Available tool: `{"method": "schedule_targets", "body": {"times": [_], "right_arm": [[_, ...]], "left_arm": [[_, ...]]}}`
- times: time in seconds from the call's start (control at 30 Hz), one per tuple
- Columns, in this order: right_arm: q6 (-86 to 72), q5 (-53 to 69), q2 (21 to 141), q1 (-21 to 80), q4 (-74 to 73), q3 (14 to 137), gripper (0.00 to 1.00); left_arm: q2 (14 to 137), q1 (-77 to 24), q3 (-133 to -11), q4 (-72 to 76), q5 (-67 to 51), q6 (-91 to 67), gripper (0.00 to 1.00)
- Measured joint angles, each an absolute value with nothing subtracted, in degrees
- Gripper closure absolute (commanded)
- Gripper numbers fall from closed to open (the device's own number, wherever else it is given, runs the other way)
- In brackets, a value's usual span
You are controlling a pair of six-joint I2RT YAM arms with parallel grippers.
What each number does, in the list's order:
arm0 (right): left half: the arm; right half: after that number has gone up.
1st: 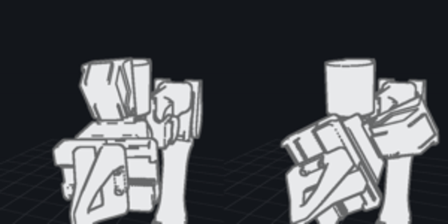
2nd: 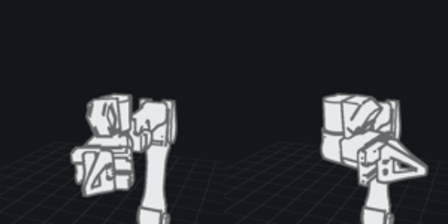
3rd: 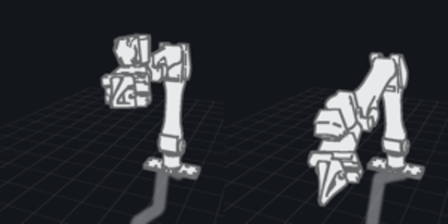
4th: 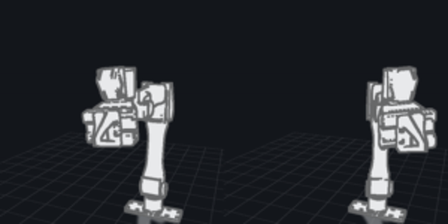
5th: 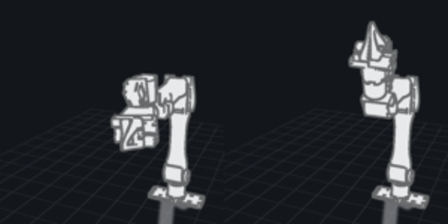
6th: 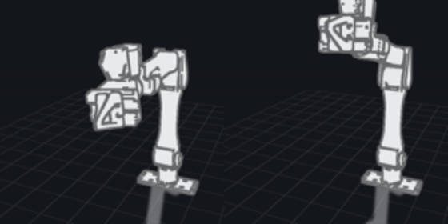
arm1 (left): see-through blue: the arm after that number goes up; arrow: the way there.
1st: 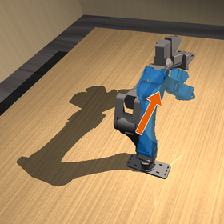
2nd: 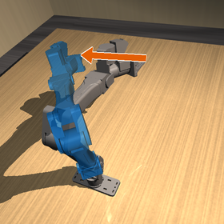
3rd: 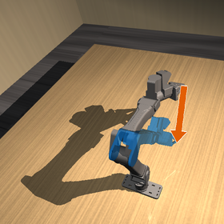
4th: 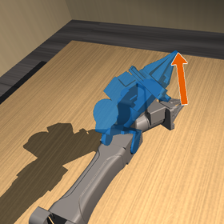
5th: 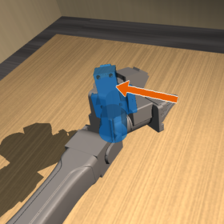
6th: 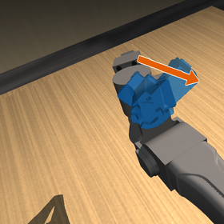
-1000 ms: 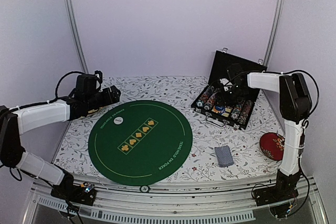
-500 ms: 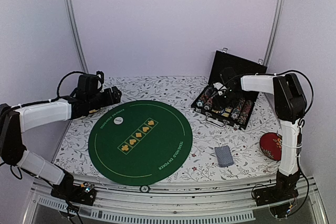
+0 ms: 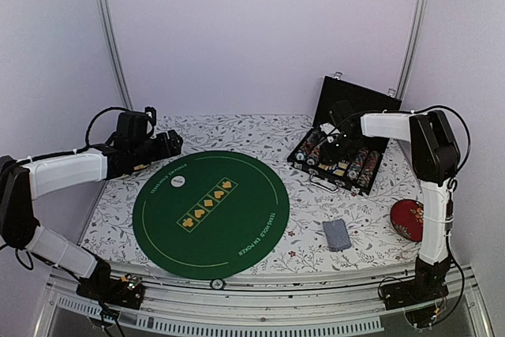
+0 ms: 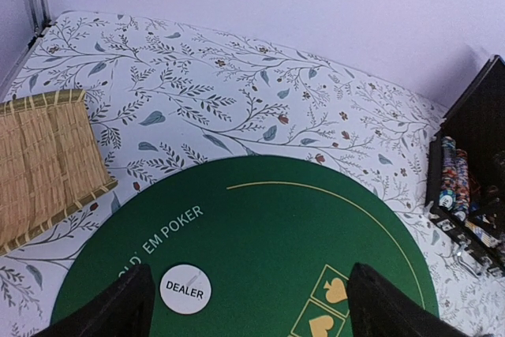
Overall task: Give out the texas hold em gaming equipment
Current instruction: Pick up the small blind button from the chip case, then place the small blind button in the chip case.
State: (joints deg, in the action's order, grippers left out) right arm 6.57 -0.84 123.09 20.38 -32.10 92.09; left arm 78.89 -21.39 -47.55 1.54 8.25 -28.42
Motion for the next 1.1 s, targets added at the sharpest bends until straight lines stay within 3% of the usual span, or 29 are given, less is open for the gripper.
{"method": "schedule_targets", "body": {"times": [0.57,1.1], "right_arm": [[6.48,-3.42,117.89,20.58,-33.58,92.07,0.61],[5.78,-0.80,120.75,20.58,-34.09,92.07,0.54]], "left_arm": [[78.89,-21.39,-47.88,1.37,8.21,-27.64,0.13],[78.87,-21.39,-47.88,1.37,8.23,-27.40,0.13]]}}
